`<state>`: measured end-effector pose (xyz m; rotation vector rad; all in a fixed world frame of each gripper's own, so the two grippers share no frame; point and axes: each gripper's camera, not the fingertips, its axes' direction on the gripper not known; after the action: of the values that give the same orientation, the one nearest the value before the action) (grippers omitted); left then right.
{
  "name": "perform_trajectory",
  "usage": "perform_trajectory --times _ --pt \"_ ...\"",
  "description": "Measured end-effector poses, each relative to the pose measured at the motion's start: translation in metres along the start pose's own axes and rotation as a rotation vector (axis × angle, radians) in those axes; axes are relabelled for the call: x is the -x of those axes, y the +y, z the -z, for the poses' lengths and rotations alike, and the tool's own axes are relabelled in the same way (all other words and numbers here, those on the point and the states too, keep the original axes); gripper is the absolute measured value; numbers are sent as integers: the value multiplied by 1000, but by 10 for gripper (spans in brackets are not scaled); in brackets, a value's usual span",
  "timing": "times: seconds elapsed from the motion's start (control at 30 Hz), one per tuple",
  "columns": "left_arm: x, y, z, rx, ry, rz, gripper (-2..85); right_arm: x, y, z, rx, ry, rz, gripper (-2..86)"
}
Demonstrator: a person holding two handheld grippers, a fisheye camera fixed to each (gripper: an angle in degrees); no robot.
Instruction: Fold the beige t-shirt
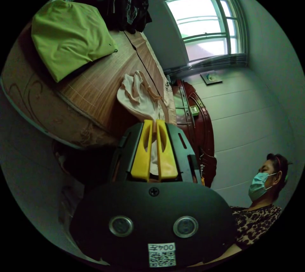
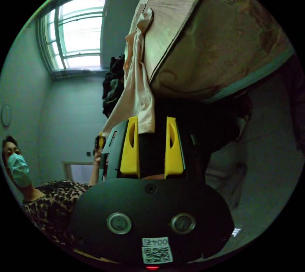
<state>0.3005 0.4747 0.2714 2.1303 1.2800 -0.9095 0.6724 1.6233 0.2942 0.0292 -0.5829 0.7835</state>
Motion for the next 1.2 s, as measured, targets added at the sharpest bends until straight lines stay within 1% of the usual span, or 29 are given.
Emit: perform_trajectory --times 0.1,0.17,0.23,0.3,0.37,0.43,0.53,0.63,0.67,0.7,0.73,0.77,0.8,0.83,0.93,1.0,1.07,1.2 --pt "1 -14 -23 -14 14 3 20 33 8 -7 17 87 55 128" --pt "0 -22 -36 -18 21 5 18 59 16 -14 53 223 98 95" --pt "-1 -30 -49 -19 27 -6 17 78 23 -17 59 311 137 54" --pt "-13 -45 -65 -9 4 -44 17 94 26 -10 40 280 148 39" --pt "-29 -60 -75 -5 -19 -83 17 127 26 12 -34 200 198 36" --pt "-52 -77 -84 -17 2 -136 17 159 23 35 -111 114 251 33" --pt "-123 -116 -94 -71 87 -283 18 228 18 81 -245 30 394 30" --pt "-180 -146 -91 -122 206 -375 18 312 15 129 -342 15 555 27" --pt "-211 -161 -84 -148 276 -420 17 346 17 148 -384 8 618 26" --pt "-245 -176 -72 -176 331 -465 17 363 19 158 -407 -1 646 26" --pt "-264 -182 -66 -190 350 -489 17 396 24 178 -453 -29 699 25" --pt "-302 -194 -50 -216 377 -534 17 428 30 197 -494 -62 743 24" --pt "-340 -204 -33 -234 389 -579 17 443 34 206 -513 -79 766 24" --pt "-359 -208 -24 -242 393 -603 17 475 43 224 -547 -105 816 24" --pt "-468 -214 28 -293 393 -749 16 551 73 258 -631 -110 943 23" --pt "-509 -212 49 -311 391 -807 15 590 94 274 -684 -101 1011 23" --pt "-539 -210 65 -320 399 -851 15 630 117 294 -735 -110 1059 24" --pt "-568 -219 81 -319 435 -905 15 675 133 315 -740 -90 1091 23"
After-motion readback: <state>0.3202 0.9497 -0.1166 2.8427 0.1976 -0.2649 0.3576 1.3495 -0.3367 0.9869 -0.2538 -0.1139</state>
